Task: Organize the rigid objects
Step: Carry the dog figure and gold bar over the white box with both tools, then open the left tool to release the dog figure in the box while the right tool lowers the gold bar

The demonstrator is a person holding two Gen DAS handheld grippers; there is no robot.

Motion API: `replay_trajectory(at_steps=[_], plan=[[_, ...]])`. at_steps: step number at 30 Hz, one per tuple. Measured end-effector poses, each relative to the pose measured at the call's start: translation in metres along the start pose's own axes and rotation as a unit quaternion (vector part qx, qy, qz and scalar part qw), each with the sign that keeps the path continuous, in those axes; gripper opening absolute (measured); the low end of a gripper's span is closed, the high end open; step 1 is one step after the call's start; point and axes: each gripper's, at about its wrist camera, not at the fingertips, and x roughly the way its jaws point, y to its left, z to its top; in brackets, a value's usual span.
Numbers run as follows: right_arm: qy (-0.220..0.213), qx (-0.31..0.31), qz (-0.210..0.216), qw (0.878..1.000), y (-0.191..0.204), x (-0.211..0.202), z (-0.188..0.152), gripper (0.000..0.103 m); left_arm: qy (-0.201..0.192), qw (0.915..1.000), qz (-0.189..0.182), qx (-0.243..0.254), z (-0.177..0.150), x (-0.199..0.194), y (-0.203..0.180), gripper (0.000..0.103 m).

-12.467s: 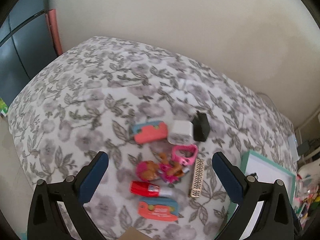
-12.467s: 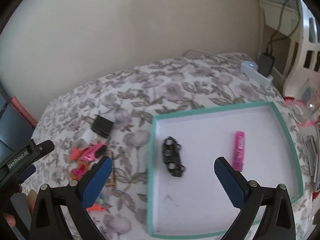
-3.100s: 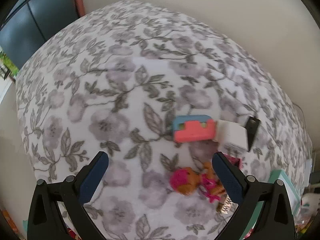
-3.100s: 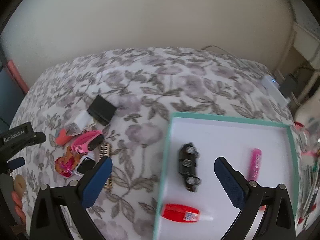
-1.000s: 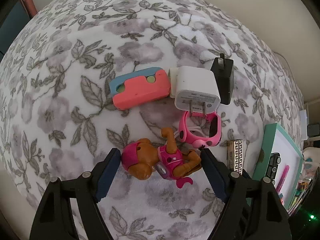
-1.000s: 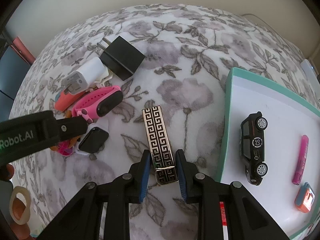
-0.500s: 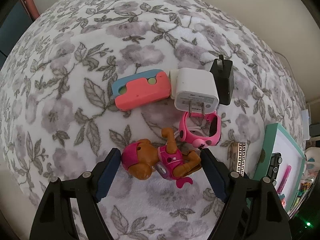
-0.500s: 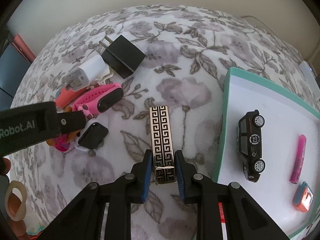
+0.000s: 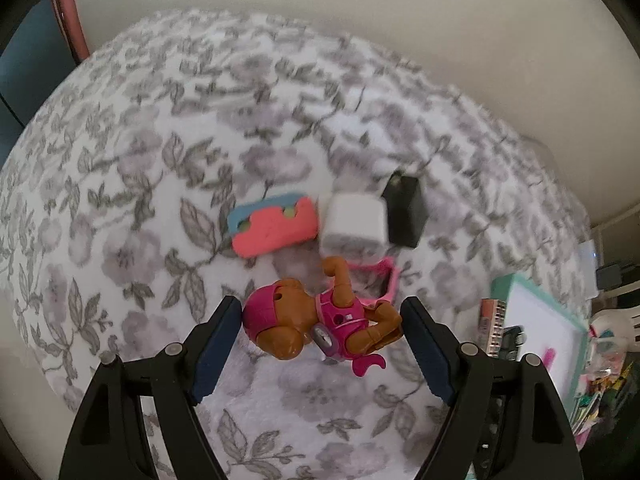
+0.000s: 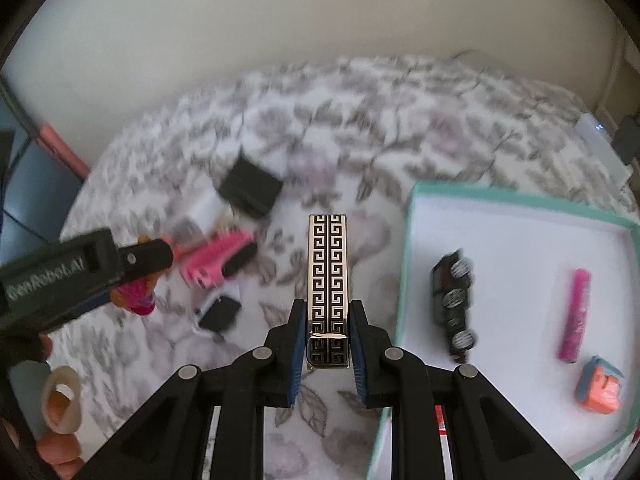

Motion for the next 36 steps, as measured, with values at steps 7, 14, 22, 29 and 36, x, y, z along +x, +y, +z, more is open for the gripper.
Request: replay_trajectory(at_steps=[7, 14, 22, 29, 36], plan=[[-0.032, 0.02, -0.033, 0.999, -0.024, -0.032, 0.007, 0.022, -0.047, 0.9981, -0.033, 0.024, -0.004, -0.029, -0.026, 0.082], [-0.039, 0.061, -0.065, 0.995, -0.068, -0.044, 0.005, 0.022, -0.068, 0.9942, -0.043, 0.071, -0.02, -0.039, -0.067, 0.082], [-0.033, 0.161, -0.109, 0.98, -0.152, -0.057, -0.006, 0.022, -0.07, 0.9821, -0.064, 0.163, -0.057, -0.038, -0.134, 0.082], [-0.038, 0.202, -0.16, 0.966, -0.211, -0.072, -0.023, 0.022, -0.06, 0.9692, -0.083, 0.224, -0.091, -0.03, -0.179, 0.082], [-0.041, 0.206, -0.162, 0.964, -0.226, -0.073, -0.029, 0.022, -0.052, 0.9586, -0.089, 0.265, -0.118, -0.017, -0.21, 0.082]])
